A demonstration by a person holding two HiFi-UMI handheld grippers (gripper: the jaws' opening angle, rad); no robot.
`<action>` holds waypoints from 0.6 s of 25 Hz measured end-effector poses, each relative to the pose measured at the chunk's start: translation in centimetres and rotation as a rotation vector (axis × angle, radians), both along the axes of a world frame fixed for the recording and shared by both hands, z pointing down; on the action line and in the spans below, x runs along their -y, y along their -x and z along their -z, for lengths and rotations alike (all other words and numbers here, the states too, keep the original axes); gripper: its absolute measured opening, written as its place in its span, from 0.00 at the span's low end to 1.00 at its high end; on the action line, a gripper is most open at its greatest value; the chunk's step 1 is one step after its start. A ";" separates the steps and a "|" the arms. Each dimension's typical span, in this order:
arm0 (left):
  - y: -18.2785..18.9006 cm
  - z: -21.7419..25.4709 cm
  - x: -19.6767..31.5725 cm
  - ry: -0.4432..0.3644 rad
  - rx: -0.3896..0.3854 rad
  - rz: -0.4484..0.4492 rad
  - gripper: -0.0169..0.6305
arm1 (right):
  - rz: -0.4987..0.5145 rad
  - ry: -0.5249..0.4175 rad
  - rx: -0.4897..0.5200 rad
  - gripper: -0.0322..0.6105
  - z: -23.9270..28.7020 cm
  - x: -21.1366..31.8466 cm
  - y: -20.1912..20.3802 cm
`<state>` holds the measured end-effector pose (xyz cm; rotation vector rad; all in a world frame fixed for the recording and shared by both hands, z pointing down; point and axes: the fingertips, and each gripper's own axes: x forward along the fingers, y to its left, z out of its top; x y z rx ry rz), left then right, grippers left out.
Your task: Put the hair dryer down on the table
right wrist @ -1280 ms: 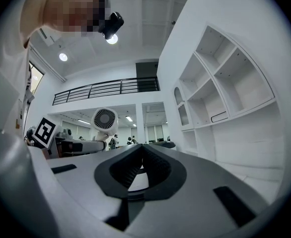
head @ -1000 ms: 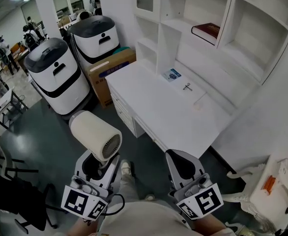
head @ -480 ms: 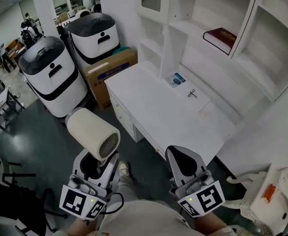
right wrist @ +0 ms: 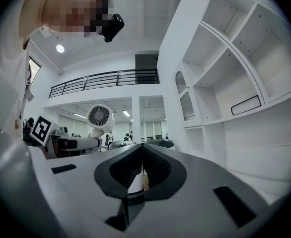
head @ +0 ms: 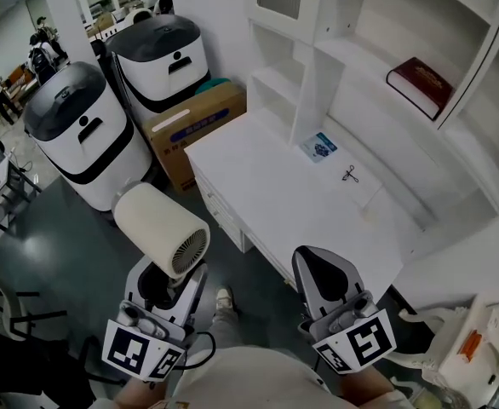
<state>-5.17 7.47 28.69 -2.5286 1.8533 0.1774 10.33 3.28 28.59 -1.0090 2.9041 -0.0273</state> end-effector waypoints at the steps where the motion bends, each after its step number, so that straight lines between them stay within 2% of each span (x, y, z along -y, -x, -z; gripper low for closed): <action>1: 0.8 0.0 1.0 -0.001 0.001 -0.002 0.36 | -0.004 0.002 0.000 0.08 0.0 1.0 0.7; 8: 6.8 -0.1 8.1 0.001 -0.009 -0.023 0.36 | -0.006 -0.052 -0.027 0.08 1.5 7.7 7.1; 15: 12.4 0.3 13.4 0.000 -0.013 -0.039 0.36 | -0.039 -0.034 -0.028 0.08 1.6 13.7 12.1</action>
